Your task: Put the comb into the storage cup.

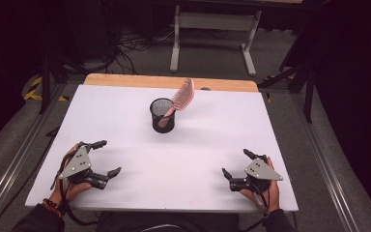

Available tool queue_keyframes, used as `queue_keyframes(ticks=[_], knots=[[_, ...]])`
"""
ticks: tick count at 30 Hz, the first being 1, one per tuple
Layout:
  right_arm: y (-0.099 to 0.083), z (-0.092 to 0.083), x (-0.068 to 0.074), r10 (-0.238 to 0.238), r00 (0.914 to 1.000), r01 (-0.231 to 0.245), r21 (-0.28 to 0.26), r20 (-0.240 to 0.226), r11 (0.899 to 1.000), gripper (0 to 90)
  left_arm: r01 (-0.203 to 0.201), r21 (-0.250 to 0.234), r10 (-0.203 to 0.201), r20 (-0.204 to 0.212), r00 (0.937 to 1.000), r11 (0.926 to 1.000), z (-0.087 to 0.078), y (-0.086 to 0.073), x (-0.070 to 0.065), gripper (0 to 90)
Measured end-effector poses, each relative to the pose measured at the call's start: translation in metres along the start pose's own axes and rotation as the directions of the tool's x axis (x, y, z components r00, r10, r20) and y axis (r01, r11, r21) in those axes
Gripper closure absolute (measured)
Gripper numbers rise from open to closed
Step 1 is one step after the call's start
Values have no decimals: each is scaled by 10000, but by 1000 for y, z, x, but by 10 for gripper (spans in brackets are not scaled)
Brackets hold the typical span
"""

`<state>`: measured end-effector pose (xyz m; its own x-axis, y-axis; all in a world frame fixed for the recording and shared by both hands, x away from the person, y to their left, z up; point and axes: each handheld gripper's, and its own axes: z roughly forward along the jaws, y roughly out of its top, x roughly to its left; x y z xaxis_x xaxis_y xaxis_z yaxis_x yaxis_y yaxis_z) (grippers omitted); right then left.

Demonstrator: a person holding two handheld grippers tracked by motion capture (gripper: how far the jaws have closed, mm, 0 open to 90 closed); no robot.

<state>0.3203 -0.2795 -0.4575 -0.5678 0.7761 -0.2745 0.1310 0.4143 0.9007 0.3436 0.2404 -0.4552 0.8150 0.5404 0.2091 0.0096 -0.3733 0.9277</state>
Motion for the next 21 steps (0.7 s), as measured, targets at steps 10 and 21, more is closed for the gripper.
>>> queue_keyframes(ticks=[10, 21], knots=[[6, -2, 6, -146, 9999, 147, -127, 50, 9998, 41, 1, 42, -1, 200, 9998, 10000, 2, 0, -3, 28], [7, -2, 8, -227, 9997, 227, -120, 9, 9997, 45, -51, 133, 50, 80, 10000, 9999, 3, 0, -3, 28]])
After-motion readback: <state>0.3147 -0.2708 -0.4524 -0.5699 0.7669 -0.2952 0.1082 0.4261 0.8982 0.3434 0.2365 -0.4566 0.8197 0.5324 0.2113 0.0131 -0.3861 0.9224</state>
